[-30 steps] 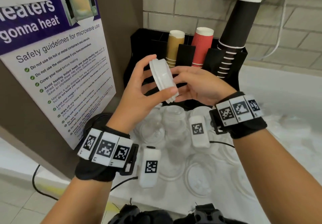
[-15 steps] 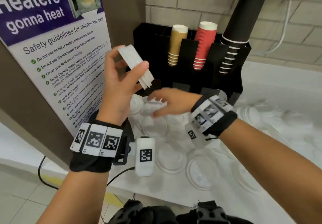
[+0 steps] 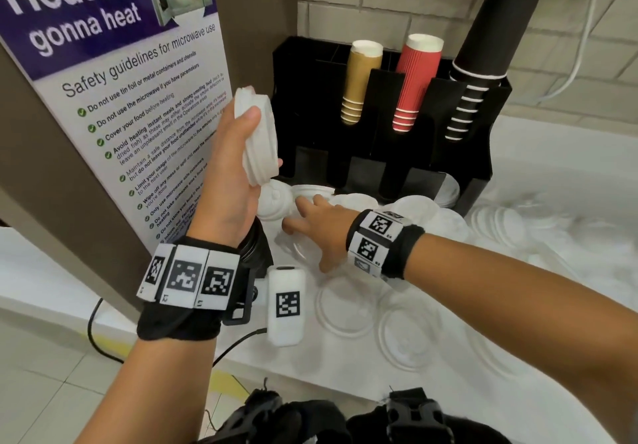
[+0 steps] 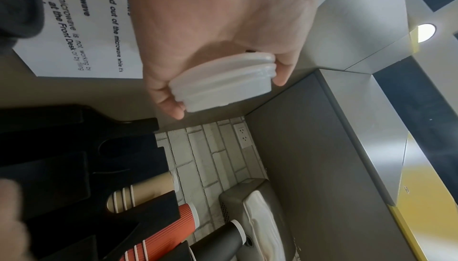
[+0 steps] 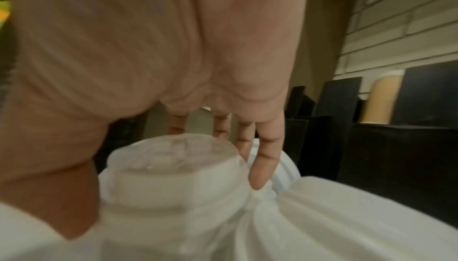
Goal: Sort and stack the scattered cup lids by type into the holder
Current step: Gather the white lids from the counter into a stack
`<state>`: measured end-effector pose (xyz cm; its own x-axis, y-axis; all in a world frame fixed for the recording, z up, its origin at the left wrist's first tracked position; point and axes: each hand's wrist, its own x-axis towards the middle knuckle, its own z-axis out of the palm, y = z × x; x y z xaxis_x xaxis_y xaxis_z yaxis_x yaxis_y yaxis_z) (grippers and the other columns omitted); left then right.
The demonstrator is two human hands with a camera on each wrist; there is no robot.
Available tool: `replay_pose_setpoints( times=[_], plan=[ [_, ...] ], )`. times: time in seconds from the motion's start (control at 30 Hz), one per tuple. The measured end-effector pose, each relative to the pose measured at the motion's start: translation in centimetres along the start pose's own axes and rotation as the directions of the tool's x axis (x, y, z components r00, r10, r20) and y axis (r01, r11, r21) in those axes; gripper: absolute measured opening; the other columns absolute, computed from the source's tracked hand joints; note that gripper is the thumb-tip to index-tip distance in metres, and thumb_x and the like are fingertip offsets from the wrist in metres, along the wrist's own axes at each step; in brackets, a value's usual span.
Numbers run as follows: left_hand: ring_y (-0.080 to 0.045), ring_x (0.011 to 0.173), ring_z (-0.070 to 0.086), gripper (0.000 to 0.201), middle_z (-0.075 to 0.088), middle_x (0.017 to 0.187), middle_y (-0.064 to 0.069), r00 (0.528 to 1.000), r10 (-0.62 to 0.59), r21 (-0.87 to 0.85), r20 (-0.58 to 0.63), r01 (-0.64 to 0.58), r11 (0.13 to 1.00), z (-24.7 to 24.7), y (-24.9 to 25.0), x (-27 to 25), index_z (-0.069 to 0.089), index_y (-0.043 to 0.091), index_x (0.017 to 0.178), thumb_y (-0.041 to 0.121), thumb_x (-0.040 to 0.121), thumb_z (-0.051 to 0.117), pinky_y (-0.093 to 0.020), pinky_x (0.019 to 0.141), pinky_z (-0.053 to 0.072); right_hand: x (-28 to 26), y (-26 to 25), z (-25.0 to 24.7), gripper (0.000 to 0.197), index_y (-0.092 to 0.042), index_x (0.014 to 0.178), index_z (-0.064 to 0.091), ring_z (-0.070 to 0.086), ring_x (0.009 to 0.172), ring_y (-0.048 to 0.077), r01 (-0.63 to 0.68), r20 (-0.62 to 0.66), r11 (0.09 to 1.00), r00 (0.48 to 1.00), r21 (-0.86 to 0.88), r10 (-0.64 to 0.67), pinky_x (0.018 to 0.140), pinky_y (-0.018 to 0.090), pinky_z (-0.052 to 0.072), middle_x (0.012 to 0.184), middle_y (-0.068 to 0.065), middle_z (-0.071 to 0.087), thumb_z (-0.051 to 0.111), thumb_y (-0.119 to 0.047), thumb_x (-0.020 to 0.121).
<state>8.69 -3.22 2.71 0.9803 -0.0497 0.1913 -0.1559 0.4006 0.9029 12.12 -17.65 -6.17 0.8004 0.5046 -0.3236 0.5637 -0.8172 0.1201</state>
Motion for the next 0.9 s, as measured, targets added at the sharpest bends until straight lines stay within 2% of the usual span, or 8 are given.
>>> replay_pose_setpoints(
  times=[0.1,0.2,0.3,0.4,0.53,0.67,0.77,0.9],
  plan=[
    [-0.009,0.1,0.052,0.057,0.056,0.109,0.008,1.0,-0.01,-0.032,0.008,0.011,0.999,-0.3,0.0,-0.2,0.049,0.026,0.134,0.042,0.079,0.047,-0.028,0.083,0.043,-1.5,1.5,-2.0,0.084,-0.029,0.13,0.033,0.038,0.102,0.022,-0.017,-0.105,0.951,0.993,0.308,0.051,0.074,0.036,0.045,0.117,0.002,0.032,0.082,-0.036,0.062],
    [-0.013,0.099,0.051,0.063,0.054,0.11,0.008,0.999,-0.002,-0.014,0.041,0.003,1.0,-0.5,0.2,-0.3,0.049,0.036,0.131,0.049,0.069,0.054,-0.029,0.076,0.046,-3.4,3.4,-4.1,0.075,-0.03,0.13,0.037,0.048,0.096,0.022,0.014,-0.148,0.855,0.986,0.519,0.073,0.076,0.034,0.049,0.111,0.0,0.037,0.079,-0.032,0.067],
    [-0.015,0.102,0.05,0.066,0.05,0.114,0.004,0.997,0.022,0.0,0.067,-0.022,1.0,-0.5,0.3,-0.3,0.051,0.038,0.126,0.054,0.062,0.053,-0.031,0.075,0.048,-4.9,4.6,-4.5,0.076,-0.036,0.135,0.036,0.048,0.104,0.026,-0.108,0.002,0.955,0.994,0.277,0.112,0.075,0.034,0.046,0.12,0.003,0.037,0.077,-0.034,0.072],
    [-0.015,0.101,0.049,0.061,0.048,0.114,0.003,0.996,0.034,0.003,0.087,-0.035,0.999,-0.3,0.2,-0.2,0.052,0.037,0.123,0.052,0.064,0.053,-0.03,0.073,0.048,-5.9,4.2,-4.3,0.088,-0.037,0.143,0.027,0.04,0.119,0.03,-0.204,0.013,0.979,0.979,-0.005,0.205,0.091,0.041,0.041,0.138,0.007,0.031,0.078,-0.04,0.071],
    [-0.013,0.094,0.05,0.05,0.051,0.104,0.006,0.996,0.025,-0.003,0.085,-0.025,1.0,0.1,0.0,-0.1,0.052,0.032,0.12,0.043,0.072,0.051,-0.027,0.068,0.046,-6.9,0.7,-2.9,0.08,-0.031,0.135,0.04,0.049,0.113,0.025,-0.001,0.172,0.979,0.984,0.204,-0.035,0.091,0.04,0.048,0.127,0.002,0.041,0.082,-0.043,0.068],
    [-0.003,0.083,0.057,0.042,0.057,0.096,0.013,0.996,0.032,0.002,0.088,-0.033,0.999,0.5,-0.3,0.0,0.049,0.029,0.12,0.038,0.08,0.043,-0.026,0.067,0.047,-7.3,-2.6,-0.7,0.091,-0.027,0.141,0.032,0.048,0.109,0.027,0.084,0.36,0.985,0.923,0.154,-0.135,0.085,0.043,0.052,0.115,0.002,0.034,0.083,-0.04,0.067],
    [-0.003,0.085,0.056,0.039,0.057,0.097,0.014,0.994,0.04,0.023,0.101,-0.042,0.999,0.7,-0.4,0.0,0.05,0.03,0.119,0.04,0.082,0.043,-0.027,0.069,0.048,-7.2,-3.3,-0.1,0.089,-0.024,0.141,0.03,0.044,0.111,0.027,0.091,0.375,0.994,0.921,0.061,-0.107,0.082,0.041,0.052,0.12,0.006,0.035,0.081,-0.037,0.07],
    [-0.009,0.095,0.052,0.039,0.053,0.104,0.007,0.994,0.033,0.034,0.1,-0.037,0.999,0.6,-0.5,0.0,0.053,0.029,0.119,0.042,0.084,0.043,-0.029,0.079,0.044,-7.1,-2.0,-1.0,0.086,-0.026,0.137,0.033,0.052,0.1,0.026,0.065,0.225,0.97,0.967,0.235,-0.119,0.081,0.042,0.053,0.116,0.005,0.04,0.083,-0.035,0.068]
  ],
)
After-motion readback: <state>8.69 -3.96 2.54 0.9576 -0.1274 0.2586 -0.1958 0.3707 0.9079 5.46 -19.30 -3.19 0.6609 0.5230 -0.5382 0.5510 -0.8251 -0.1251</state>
